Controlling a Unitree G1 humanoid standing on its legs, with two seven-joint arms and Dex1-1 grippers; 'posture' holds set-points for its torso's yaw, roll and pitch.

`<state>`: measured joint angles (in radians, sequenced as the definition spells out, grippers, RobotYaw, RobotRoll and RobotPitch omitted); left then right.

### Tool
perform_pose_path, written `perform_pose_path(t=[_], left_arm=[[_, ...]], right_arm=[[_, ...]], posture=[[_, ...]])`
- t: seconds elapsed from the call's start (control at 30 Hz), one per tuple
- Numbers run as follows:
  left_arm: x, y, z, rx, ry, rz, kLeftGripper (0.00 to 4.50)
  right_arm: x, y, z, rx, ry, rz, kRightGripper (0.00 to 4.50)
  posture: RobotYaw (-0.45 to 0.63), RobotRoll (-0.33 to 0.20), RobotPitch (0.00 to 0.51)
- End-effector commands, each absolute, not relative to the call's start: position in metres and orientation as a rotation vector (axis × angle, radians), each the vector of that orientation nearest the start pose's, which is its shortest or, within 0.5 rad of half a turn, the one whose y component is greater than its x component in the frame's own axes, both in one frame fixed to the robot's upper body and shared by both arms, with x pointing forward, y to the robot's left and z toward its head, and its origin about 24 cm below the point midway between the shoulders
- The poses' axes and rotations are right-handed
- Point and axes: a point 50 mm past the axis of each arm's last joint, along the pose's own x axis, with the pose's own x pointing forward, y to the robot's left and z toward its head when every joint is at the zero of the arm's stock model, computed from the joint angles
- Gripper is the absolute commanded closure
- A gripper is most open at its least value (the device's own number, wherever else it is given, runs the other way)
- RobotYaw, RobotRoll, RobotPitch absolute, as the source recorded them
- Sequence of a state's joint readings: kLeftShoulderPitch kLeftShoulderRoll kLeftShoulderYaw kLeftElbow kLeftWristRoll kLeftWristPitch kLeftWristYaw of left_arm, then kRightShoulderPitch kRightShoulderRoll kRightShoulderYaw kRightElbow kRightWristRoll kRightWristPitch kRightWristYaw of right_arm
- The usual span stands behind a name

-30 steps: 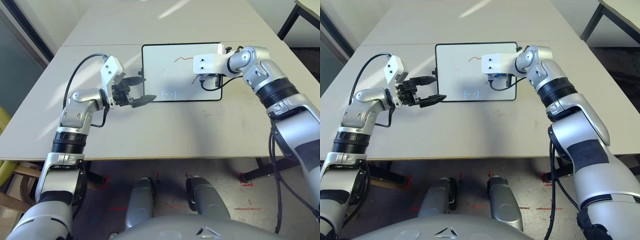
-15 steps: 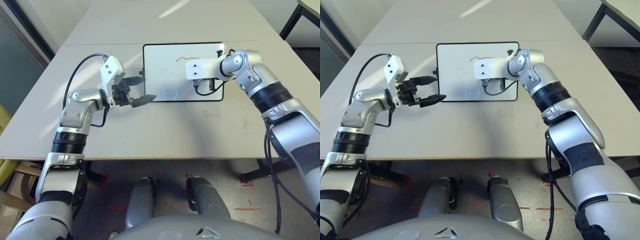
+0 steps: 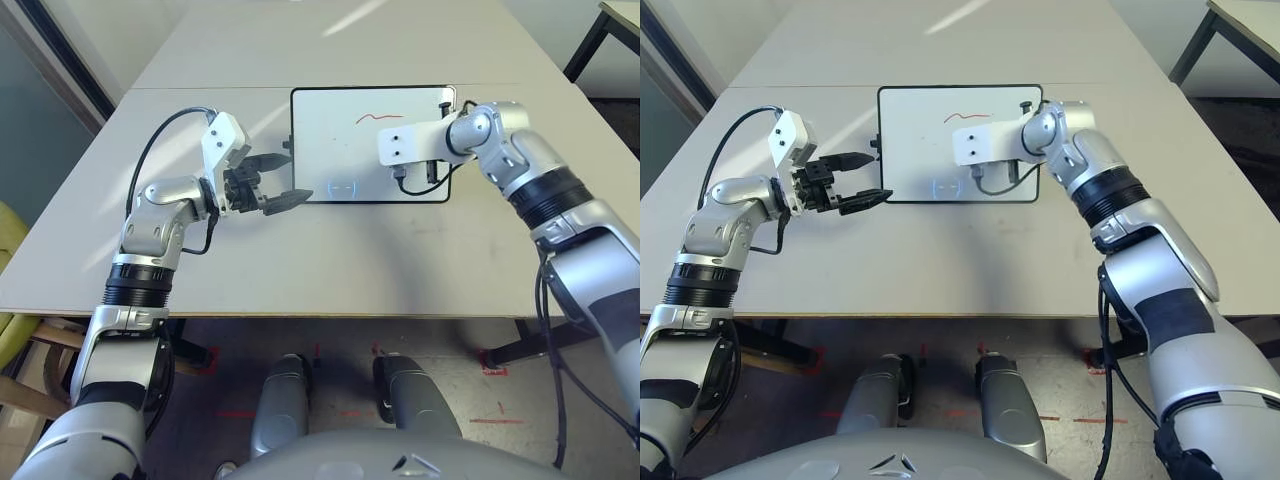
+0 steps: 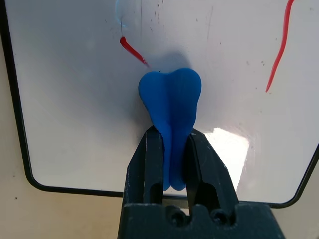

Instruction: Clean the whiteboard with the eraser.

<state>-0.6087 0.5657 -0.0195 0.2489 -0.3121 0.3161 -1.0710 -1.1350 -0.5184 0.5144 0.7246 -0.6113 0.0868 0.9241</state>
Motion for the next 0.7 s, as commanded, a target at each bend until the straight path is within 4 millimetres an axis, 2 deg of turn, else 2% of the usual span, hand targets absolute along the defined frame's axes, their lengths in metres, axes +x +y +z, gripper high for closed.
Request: perform_pose_path(t=[0.03, 0.3, 0.7], left_arm=[[0.327, 0.190, 0.163, 0.245, 0.076, -1.048, 0.00], [0.326, 0.191, 0.163, 0.246, 0.081, -1.047, 0.00], [0.327, 0.192, 0.164, 0.250, 0.085, -1.044, 0.00]], right_arm=[[0.401, -0.164, 0.193, -1.479, 0.431, 0.699, 4.08], [0.403, -0.177, 0.191, -1.498, 0.456, 0.653, 4.08], [0.396, -0.150, 0.184, -1.470, 0.410, 0.746, 4.08]], posture=[[-0.15, 0.000, 0.103], [-0.15, 0.000, 0.108], [-0.15, 0.000, 0.112]])
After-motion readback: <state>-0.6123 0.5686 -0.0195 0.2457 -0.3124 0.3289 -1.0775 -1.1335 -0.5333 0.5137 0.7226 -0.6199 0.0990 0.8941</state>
